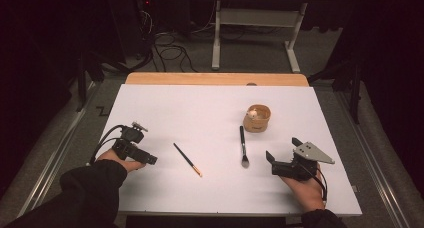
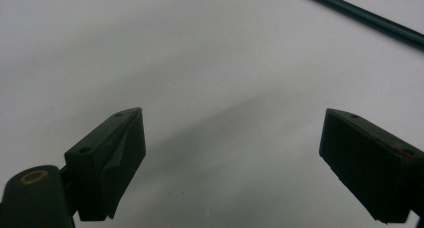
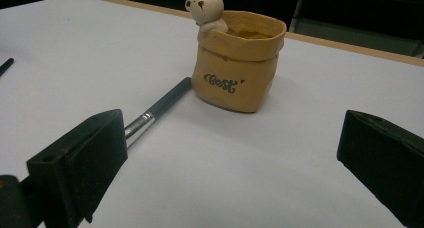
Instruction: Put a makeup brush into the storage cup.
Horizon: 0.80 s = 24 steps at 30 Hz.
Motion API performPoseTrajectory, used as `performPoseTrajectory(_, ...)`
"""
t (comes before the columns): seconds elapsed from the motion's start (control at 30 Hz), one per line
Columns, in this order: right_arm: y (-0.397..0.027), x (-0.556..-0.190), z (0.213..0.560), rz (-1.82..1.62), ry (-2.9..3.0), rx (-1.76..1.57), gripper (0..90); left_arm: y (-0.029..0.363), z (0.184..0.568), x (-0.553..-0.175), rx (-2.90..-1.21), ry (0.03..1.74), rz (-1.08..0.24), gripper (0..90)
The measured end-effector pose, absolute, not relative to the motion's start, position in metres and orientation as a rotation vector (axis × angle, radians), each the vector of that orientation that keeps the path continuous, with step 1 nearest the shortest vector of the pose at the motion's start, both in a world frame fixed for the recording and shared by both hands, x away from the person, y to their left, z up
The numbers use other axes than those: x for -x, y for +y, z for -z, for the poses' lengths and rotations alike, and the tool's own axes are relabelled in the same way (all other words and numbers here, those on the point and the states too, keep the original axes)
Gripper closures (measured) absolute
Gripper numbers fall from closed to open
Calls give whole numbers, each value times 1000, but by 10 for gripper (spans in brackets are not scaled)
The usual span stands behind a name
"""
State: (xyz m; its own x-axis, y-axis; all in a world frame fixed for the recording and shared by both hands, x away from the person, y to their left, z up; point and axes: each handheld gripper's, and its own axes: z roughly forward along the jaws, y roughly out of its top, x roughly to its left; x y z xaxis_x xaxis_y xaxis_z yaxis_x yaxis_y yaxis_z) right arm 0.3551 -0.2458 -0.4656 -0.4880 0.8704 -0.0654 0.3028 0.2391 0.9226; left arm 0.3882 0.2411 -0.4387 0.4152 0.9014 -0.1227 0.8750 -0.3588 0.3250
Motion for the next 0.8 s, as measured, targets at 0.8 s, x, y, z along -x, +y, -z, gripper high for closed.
performPoseTrajectory(0.8,-246,-354,465,-1238,1916,-1066,4,190,432,-406,-2386,1652,124,193)
